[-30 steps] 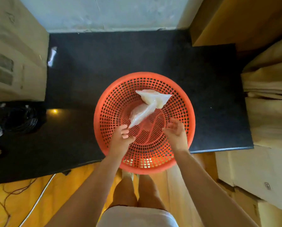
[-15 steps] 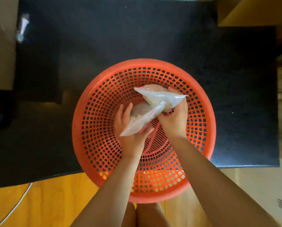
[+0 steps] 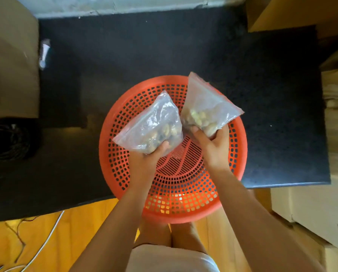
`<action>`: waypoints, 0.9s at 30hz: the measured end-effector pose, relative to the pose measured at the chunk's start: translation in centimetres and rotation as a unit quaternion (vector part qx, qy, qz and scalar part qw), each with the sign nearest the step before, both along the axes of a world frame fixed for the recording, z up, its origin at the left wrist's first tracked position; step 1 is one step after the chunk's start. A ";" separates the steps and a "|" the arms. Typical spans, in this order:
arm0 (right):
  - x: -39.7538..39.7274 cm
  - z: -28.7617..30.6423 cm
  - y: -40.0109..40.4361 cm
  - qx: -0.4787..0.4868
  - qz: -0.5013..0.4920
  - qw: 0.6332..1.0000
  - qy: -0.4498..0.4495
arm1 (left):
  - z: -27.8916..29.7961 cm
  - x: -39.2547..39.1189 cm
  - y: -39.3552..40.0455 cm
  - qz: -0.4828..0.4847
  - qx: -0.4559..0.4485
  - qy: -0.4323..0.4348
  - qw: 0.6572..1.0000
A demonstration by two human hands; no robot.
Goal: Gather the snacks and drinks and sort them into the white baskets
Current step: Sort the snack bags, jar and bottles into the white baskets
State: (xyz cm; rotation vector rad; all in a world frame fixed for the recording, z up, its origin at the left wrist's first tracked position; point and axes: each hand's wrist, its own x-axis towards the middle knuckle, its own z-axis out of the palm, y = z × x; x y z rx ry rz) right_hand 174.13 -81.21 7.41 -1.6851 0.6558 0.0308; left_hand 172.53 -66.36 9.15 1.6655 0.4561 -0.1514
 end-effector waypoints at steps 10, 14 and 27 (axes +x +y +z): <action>-10.3 10.6 -1.5 0.286 -0.170 0.943 -0.019 | 9.7 -2.0 2.6 -0.101 -0.117 -0.047 0.987; -16.0 13.3 0.6 0.328 -0.248 0.910 -0.044 | 11.8 -2.7 3.5 -0.204 -0.161 -0.024 0.965; -35.9 20.4 15.1 0.188 -0.558 0.802 -0.098 | 17.3 -11.6 3.8 -0.580 -0.161 0.072 0.795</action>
